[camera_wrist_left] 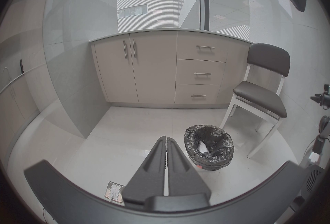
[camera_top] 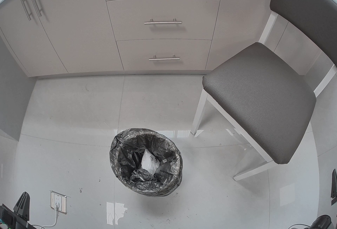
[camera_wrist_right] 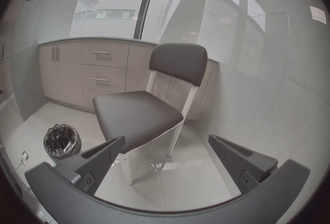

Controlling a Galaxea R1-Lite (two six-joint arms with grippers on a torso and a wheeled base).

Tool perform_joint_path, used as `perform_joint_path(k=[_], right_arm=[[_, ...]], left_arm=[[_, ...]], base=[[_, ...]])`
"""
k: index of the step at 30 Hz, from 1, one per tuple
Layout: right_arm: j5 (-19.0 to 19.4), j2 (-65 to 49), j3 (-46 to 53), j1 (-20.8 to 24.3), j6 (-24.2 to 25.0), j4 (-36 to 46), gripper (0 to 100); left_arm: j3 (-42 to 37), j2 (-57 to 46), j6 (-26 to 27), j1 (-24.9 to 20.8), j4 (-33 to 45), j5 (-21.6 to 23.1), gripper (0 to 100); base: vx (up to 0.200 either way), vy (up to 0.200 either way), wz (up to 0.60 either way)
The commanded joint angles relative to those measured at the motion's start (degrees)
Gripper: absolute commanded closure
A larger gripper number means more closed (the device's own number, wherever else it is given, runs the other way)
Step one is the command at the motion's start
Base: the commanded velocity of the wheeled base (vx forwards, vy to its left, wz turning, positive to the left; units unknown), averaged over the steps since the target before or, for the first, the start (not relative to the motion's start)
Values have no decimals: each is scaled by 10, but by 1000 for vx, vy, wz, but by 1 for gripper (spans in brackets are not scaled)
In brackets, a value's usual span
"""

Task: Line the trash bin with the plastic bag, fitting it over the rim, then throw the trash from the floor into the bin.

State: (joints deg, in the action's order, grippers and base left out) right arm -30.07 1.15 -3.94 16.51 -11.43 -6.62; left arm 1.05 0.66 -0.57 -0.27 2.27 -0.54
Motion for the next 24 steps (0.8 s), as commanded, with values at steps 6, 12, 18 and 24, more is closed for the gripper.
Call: perform_joint_path(k=[6,12,18,24], right_arm=[[27,104,-85,-154,-10,0,0],[41,-1,7,-172,-12,3,0],[50,-11,39,-168,76,28,0],[253,-11,39,-166,126,35,0]], left_arm=[[-2,-7,-1,0,0,0,100],[-1,-7,-1,0,0,0,100],[-2,-7,-4,0,-1,0,100],[-2,-7,-1,0,-1,-1,100]], base=[[0,0,0],[0,0,0],[0,0,0],[0,0,0]])
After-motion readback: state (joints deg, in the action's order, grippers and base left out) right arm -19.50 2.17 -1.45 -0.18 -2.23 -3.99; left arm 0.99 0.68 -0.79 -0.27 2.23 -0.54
